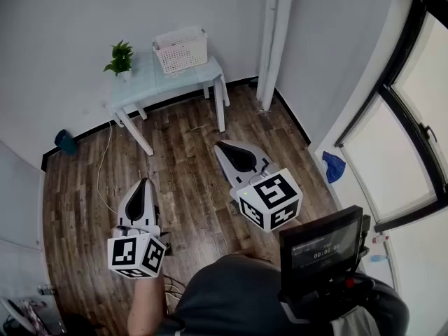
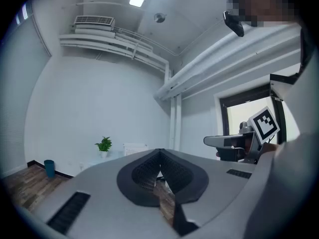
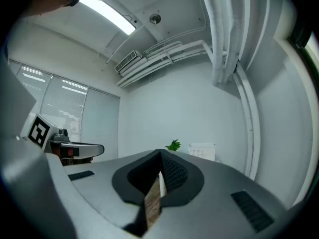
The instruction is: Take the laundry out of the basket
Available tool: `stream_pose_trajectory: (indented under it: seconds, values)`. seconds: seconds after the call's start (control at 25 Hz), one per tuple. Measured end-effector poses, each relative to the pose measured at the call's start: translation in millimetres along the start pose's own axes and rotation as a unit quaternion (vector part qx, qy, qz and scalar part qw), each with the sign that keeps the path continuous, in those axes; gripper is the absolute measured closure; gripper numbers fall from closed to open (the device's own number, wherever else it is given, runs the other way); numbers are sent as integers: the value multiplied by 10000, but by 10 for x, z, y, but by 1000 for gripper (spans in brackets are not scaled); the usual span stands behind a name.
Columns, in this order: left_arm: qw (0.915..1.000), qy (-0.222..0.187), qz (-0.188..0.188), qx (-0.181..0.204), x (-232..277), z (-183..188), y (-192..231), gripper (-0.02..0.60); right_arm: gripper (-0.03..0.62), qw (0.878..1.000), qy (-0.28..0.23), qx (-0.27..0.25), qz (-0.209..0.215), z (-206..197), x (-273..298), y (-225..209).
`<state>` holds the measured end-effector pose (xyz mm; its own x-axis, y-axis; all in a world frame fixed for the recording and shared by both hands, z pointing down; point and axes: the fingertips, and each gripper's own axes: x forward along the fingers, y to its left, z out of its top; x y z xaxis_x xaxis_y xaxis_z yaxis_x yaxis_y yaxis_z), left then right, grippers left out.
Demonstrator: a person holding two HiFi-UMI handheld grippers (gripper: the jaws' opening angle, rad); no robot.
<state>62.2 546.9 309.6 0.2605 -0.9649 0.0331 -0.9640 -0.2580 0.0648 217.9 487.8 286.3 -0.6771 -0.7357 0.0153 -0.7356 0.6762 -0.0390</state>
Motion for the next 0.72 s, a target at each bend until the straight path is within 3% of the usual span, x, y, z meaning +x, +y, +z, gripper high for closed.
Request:
stream_pose_trajectory:
  seconds: [0.44, 0.72]
  values:
    - [9999, 50, -144, -1, 33, 51, 4, 574, 579, 9998, -48, 81, -202, 102, 22, -35]
    - [9993, -20, -370, -3, -113, -57, 262, 574, 577, 9990, 35, 33, -438, -4, 76, 247]
